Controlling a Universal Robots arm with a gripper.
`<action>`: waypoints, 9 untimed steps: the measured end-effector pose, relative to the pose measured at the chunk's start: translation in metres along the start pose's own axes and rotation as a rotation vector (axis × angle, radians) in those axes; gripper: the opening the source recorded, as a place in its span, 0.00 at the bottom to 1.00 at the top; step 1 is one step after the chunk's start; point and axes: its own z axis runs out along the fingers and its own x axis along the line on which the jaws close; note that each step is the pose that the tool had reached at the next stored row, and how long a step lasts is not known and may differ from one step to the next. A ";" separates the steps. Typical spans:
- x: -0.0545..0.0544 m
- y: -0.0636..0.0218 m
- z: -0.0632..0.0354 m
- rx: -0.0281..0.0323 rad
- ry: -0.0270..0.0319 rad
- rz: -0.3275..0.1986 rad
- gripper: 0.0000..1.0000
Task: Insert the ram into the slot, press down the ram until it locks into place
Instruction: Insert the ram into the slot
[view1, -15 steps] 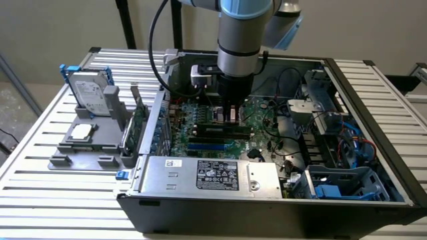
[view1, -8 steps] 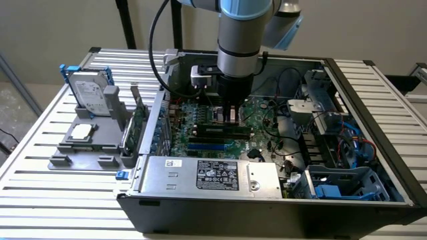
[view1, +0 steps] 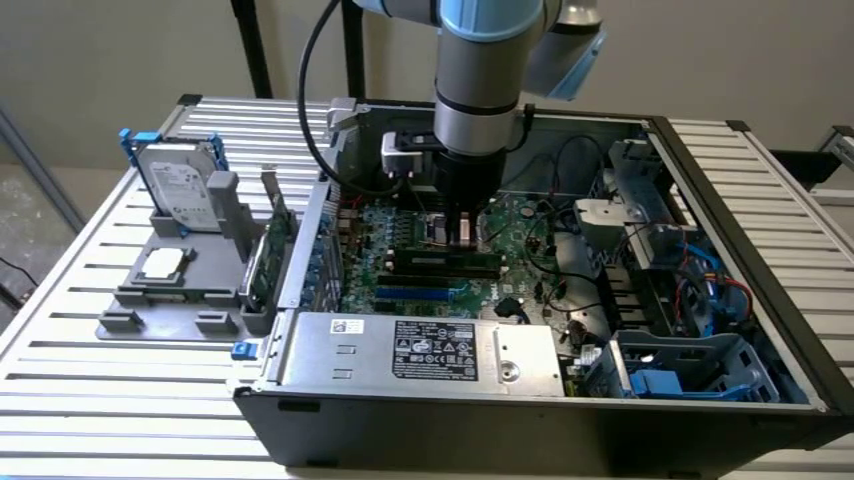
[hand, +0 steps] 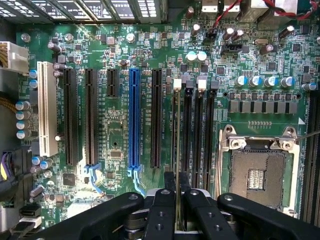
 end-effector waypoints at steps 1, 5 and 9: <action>0.000 0.0000 0.0003 -0.0001 0.0005 0.000 0.14; 0.000 0.0002 0.0018 0.0000 0.0020 0.000 0.14; -0.001 0.0003 0.0022 -0.0001 0.0024 0.000 0.14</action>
